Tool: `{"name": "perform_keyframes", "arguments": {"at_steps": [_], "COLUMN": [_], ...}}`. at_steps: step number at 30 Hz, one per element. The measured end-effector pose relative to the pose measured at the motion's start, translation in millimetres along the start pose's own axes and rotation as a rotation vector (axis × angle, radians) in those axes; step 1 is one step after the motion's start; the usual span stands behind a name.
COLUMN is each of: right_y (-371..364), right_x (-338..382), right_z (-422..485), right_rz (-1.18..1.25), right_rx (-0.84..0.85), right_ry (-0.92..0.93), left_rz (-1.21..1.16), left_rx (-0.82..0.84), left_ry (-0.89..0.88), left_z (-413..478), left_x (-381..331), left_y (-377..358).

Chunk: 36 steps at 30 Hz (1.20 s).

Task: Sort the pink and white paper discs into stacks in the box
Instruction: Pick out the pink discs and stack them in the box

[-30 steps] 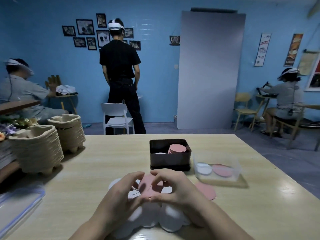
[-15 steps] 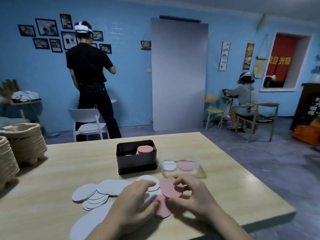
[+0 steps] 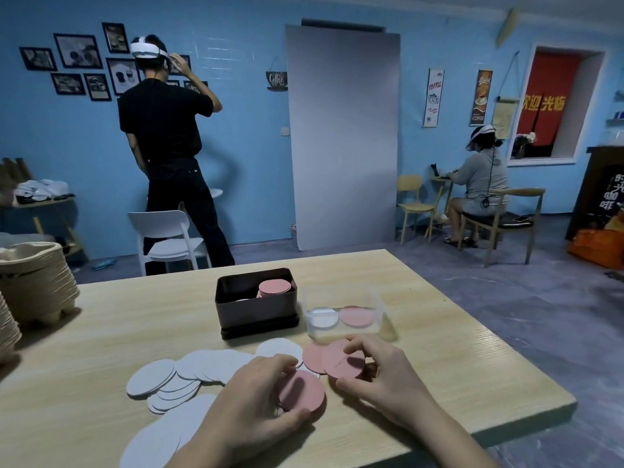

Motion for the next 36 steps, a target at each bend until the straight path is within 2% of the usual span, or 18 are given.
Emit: {"name": "perform_keyframes", "arguments": {"at_steps": [7,16,30,36], "right_y": [-8.0,-9.0,-16.0,-10.8], "right_x": [6.6,15.0,18.9,19.3], "right_z": [-2.9,-7.3,-9.5,-10.2], "right_rz": [-0.064,-0.112,0.01,0.061], "right_rx": [0.044,0.072,0.177,0.138], "right_ry": [0.104,0.19,0.168,0.135], "left_rz": [-0.008,0.105,-0.017,-0.01], "left_rx": [-0.137,-0.039,-0.025,0.006], "left_ry": [0.03,-0.097,-0.18,-0.088], "left_z": [2.5,22.3,20.2,19.9], "left_x": [-3.5,-20.4,-31.8,-17.1], "left_y": [14.3,-0.3,-11.9,-14.4]}}
Point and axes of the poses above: each hand's wrist, its own z-axis towards the middle knuckle, its own y-axis out of the back of the hand, x = y × z, the point moved 7 cm from there along z, towards the middle knuckle, and after that the axes turned 11 degrees about -x, right-handed, at the moved point
